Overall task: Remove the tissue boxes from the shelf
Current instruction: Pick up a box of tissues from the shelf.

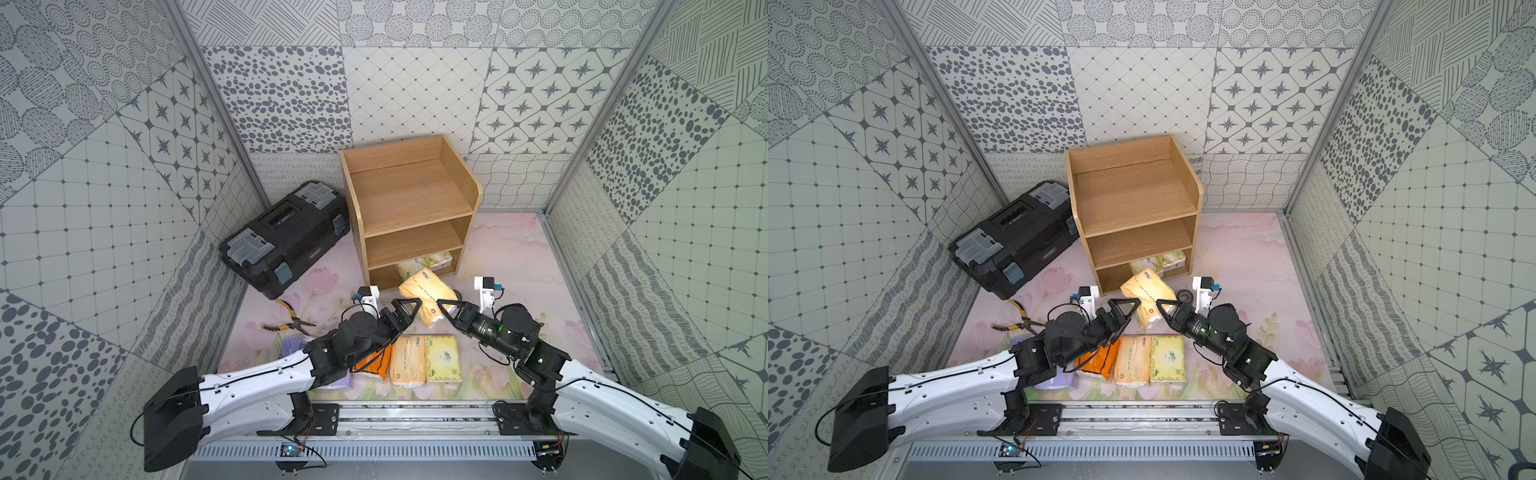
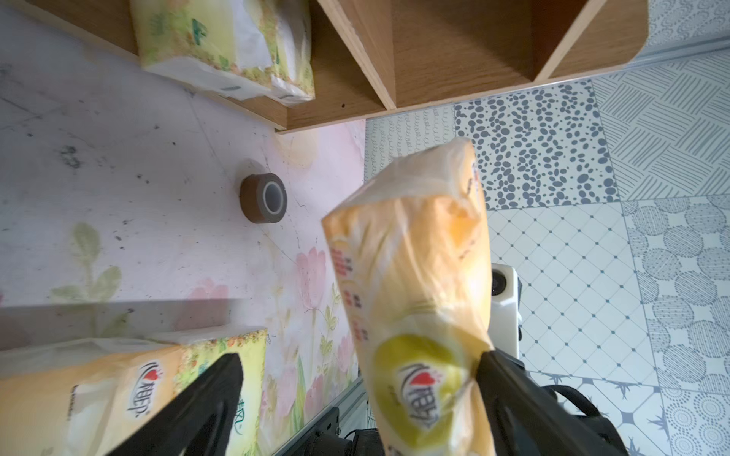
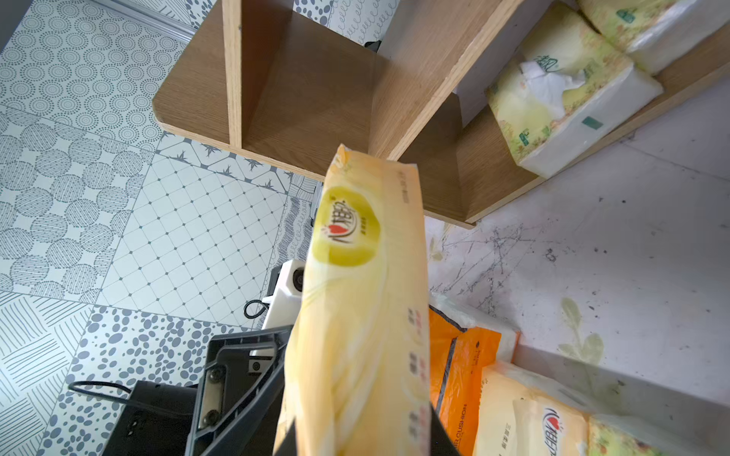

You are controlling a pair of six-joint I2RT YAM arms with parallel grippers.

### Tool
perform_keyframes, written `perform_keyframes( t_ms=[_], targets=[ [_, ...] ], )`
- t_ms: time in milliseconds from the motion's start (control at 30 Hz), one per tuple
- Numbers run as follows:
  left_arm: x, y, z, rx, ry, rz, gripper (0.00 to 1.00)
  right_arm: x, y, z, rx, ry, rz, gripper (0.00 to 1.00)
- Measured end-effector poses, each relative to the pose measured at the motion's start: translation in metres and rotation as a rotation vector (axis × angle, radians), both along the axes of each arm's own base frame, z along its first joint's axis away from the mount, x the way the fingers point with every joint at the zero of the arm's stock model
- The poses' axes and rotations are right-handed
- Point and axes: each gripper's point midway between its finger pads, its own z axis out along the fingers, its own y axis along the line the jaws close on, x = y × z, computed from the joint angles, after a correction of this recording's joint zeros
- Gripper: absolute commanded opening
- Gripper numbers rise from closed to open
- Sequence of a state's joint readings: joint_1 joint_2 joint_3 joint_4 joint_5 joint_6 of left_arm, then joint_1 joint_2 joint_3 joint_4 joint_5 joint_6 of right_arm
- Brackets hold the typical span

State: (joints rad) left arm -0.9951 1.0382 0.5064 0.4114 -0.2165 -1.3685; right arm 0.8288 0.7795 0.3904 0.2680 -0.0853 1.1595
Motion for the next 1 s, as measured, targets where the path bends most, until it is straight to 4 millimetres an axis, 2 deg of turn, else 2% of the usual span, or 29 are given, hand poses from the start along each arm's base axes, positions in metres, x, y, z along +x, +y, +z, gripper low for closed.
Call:
perform_keyframes(
  t_ms=[100, 400, 533, 567, 600, 733, 833, 900, 1000],
  targets=[
    [0.003, -0.011, 0.009, -0.024, -0.032, -0.013, 0.83, -0.002, -0.003, 0.000, -0.005, 0.004, -0.003, 0.00],
    [0.012, -0.029, 0.020, -0.062, -0.076, -0.024, 0.40, -0.003, -0.013, 0.000, -0.016, 0.008, -0.039, 0.01],
    [0.014, -0.034, 0.020, -0.066, -0.081, -0.028, 0.31, -0.003, -0.021, 0.002, -0.018, 0.004, -0.067, 0.08],
    [0.014, -0.035, 0.021, -0.067, -0.082, -0.030, 0.31, -0.004, -0.022, 0.002, -0.019, 0.004, -0.072, 0.11],
    [0.014, -0.037, 0.021, -0.066, -0.082, -0.035, 0.30, -0.004, -0.024, 0.002, -0.021, 0.004, -0.078, 0.18],
    [0.013, -0.041, 0.022, -0.055, -0.085, -0.049, 0.28, -0.005, -0.036, -0.003, -0.060, 0.009, -0.118, 0.69],
    [0.015, -0.040, 0.021, -0.032, -0.084, -0.036, 0.25, -0.004, -0.052, -0.013, -0.144, 0.006, -0.171, 0.81],
    [0.016, -0.039, 0.016, -0.007, -0.075, -0.031, 0.25, -0.004, -0.063, -0.017, -0.213, 0.001, -0.209, 0.82],
    [0.016, -0.037, 0.004, 0.040, -0.051, -0.023, 0.24, -0.002, -0.082, -0.012, -0.301, -0.024, -0.271, 0.83]
  ],
)
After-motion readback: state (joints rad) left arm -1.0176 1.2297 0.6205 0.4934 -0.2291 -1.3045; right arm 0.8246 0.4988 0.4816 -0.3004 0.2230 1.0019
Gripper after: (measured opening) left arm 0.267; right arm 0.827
